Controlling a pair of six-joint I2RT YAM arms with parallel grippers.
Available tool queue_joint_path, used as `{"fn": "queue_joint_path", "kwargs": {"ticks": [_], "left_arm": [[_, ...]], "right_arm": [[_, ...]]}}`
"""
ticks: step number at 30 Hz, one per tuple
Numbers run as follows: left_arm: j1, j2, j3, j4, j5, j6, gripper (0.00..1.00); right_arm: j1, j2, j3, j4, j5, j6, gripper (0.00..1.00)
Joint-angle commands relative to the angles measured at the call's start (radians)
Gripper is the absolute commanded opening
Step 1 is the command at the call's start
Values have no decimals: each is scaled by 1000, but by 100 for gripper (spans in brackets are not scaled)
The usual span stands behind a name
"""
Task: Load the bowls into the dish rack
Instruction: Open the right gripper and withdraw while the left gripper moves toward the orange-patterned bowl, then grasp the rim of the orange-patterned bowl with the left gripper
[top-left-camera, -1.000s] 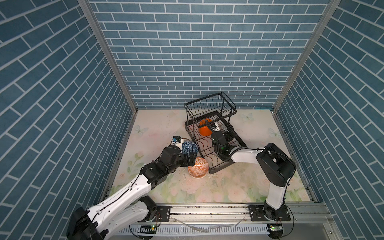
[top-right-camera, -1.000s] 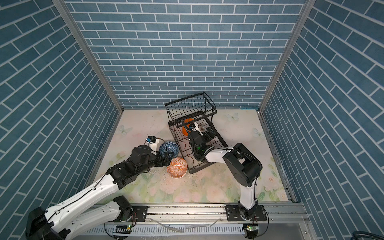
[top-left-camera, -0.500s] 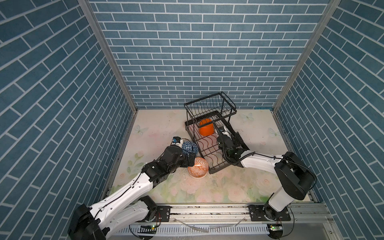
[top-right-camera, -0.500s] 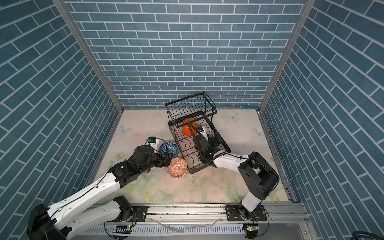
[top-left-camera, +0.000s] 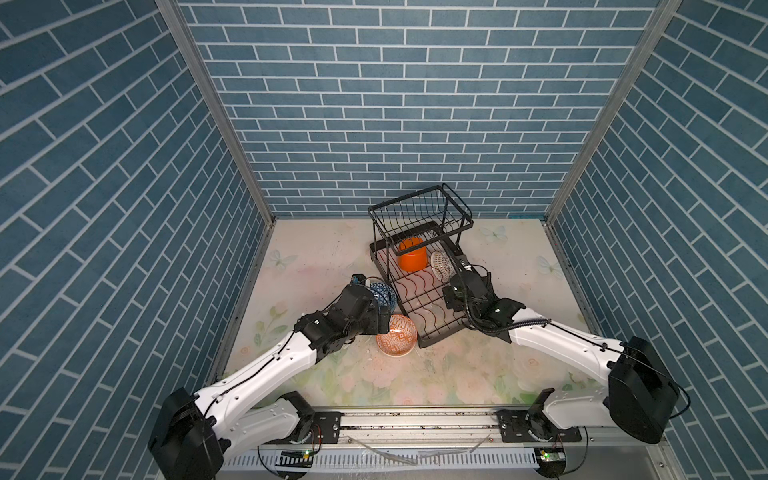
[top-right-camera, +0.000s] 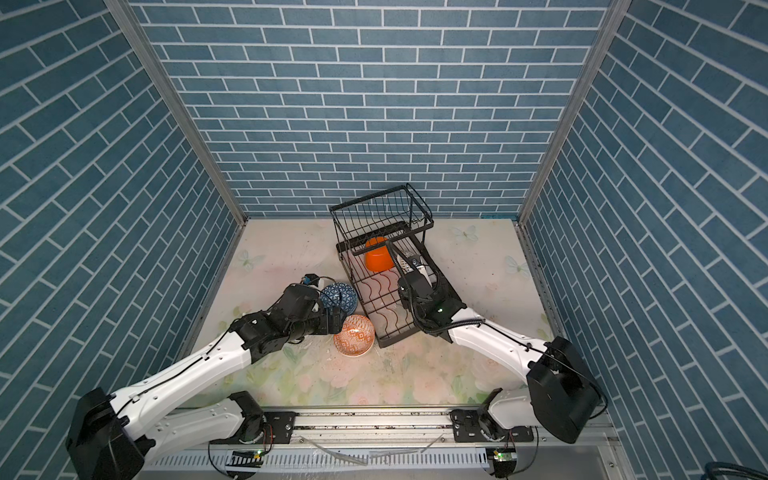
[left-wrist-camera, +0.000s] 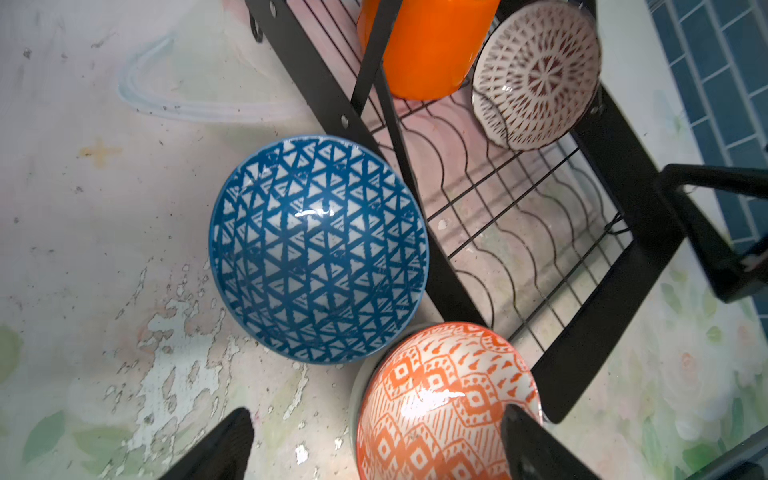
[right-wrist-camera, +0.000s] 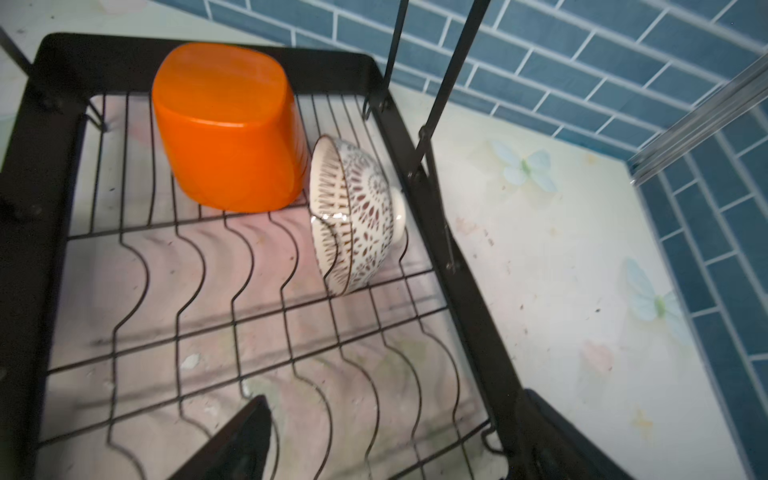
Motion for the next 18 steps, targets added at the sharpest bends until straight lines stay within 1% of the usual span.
{"fn": "queue_joint_path", "kwargs": {"ticks": [1, 4, 8, 13, 18], "left_arm": [[3, 26, 34, -105, 13, -19, 90], [2, 45, 30, -119, 37, -38, 86], [-4, 64, 9, -113, 43, -65, 79], [-20, 86, -4, -97, 41, -95, 70], [-27, 135, 1, -83, 47, -95, 60]], "right_arm": [[-2, -38, 49, -163, -137, 149, 91], [-2, -60, 46, -195, -166, 179, 89], [-2, -67, 38, -196, -198, 185, 86], [-1, -37, 50, -195, -204, 186, 84], [-1, -17, 53, -185, -212, 181, 83]]}}
